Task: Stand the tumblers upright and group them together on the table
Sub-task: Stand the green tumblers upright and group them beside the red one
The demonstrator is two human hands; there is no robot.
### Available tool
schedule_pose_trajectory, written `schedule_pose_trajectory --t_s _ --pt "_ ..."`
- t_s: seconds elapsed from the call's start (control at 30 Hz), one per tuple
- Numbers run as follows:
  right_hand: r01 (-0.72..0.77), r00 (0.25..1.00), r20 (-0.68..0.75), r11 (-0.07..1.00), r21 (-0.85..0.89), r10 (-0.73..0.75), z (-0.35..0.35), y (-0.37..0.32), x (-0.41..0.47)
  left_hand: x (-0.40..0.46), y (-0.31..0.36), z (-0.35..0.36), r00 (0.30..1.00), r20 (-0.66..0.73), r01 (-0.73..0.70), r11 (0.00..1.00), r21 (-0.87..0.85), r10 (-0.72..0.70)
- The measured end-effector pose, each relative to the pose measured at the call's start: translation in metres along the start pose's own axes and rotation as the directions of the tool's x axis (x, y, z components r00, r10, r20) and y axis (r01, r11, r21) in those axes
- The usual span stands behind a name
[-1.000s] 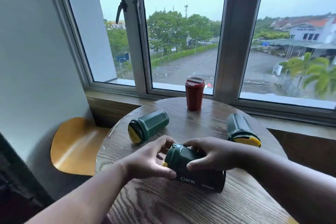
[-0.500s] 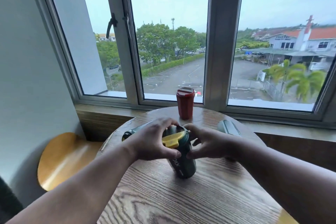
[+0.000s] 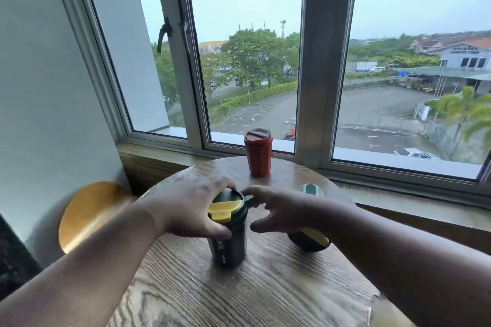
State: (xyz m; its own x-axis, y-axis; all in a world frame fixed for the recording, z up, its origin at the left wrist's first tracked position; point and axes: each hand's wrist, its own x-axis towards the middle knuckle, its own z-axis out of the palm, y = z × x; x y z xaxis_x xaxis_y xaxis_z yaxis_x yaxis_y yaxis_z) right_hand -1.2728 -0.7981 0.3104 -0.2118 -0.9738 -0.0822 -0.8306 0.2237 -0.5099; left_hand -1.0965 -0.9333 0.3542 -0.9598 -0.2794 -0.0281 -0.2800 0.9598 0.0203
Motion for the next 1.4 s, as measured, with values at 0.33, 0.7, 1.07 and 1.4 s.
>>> schedule_pose_trajectory --t_s 0.33,0.7,1.07,1.4 --pt "0.093 0.945 -0.312 0.995 -0.034 -0.099 -0.046 0.081 -0.034 0.015 0.090 0.009 0.932 -0.354 -0.059 0.996 0.071 0.080" --pt "0.028 0.985 -0.175 0.995 0.100 -0.010 -0.015 0.130 -0.081 0.064 0.133 0.082 0.950 -0.310 -0.026 0.979 -0.202 -0.039" --pt "0.156 0.984 -0.132 0.943 0.295 -0.121 -0.011 0.136 -0.076 0.063 0.130 0.084 0.930 -0.327 0.030 0.919 -0.392 -0.169" --pt "0.140 0.983 -0.161 0.936 0.324 -0.091 -0.042 0.107 -0.051 0.073 0.134 0.034 0.889 -0.298 0.240 0.908 -0.342 -0.348"
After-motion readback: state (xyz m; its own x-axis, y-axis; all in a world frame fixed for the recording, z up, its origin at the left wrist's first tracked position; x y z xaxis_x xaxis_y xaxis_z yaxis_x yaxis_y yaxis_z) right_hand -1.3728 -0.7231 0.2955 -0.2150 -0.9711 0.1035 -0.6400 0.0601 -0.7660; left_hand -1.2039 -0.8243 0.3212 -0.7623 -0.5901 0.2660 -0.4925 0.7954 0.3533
